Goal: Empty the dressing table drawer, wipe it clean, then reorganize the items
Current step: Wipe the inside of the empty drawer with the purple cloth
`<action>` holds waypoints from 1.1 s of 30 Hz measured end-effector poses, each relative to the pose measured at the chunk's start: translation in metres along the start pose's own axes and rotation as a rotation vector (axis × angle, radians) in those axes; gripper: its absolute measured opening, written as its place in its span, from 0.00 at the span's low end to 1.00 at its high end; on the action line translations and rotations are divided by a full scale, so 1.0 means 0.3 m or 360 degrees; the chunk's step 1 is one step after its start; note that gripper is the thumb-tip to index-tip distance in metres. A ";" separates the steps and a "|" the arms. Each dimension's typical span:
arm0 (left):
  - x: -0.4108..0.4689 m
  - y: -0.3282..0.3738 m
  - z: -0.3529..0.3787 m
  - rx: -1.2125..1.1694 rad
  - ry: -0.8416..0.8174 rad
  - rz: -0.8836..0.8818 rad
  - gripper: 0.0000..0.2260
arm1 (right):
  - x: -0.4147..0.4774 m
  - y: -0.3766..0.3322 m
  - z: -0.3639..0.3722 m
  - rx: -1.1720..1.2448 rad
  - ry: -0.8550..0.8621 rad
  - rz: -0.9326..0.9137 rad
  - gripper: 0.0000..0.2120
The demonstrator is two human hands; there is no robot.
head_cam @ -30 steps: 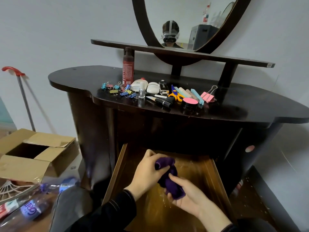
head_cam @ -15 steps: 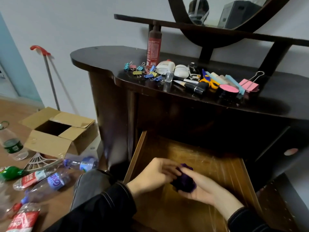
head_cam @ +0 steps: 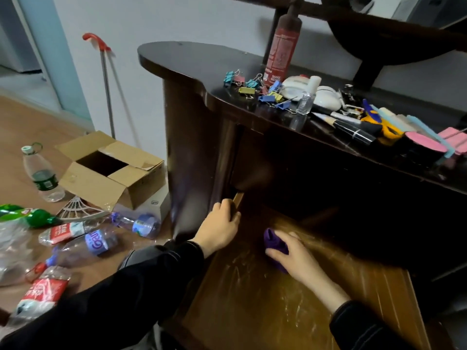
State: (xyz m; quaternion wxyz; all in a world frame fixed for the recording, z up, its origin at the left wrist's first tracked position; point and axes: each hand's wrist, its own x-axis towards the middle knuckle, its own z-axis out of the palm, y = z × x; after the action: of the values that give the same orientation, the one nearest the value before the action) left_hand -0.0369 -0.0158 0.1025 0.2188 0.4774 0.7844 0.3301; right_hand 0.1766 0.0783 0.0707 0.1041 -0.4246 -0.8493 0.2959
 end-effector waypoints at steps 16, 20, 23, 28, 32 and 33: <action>0.001 -0.023 0.019 0.0020 0.0140 0.0030 0.13 | 0.366 -0.061 0.141 -0.0610 0.0285 -0.0125 0.17; 0.004 -0.026 0.021 -0.0009 0.0147 0.0016 0.13 | 0.380 -0.034 0.132 -0.0690 0.0232 -0.0197 0.21; 0.004 -0.024 0.019 -0.0011 0.0130 0.0015 0.13 | 0.422 -0.036 0.112 -0.0632 0.0128 -0.0124 0.20; -0.005 -0.013 0.012 0.0005 0.0131 -0.0004 0.12 | 0.388 -0.075 0.138 -0.0608 0.0213 -0.0092 0.21; -0.005 -0.008 0.010 0.0019 0.0135 0.0000 0.12 | 0.301 -0.023 0.174 -0.0718 0.0265 -0.0226 0.20; -0.004 -0.006 0.008 0.0020 0.0135 -0.0003 0.12 | 0.306 -0.019 0.169 -0.0711 0.0280 -0.0235 0.20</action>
State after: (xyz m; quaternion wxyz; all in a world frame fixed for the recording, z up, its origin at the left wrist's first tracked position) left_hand -0.0359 -0.0166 0.0994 0.1826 0.4636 0.7955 0.3449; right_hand 0.0945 0.1267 0.0265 0.1025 -0.3980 -0.9100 0.0543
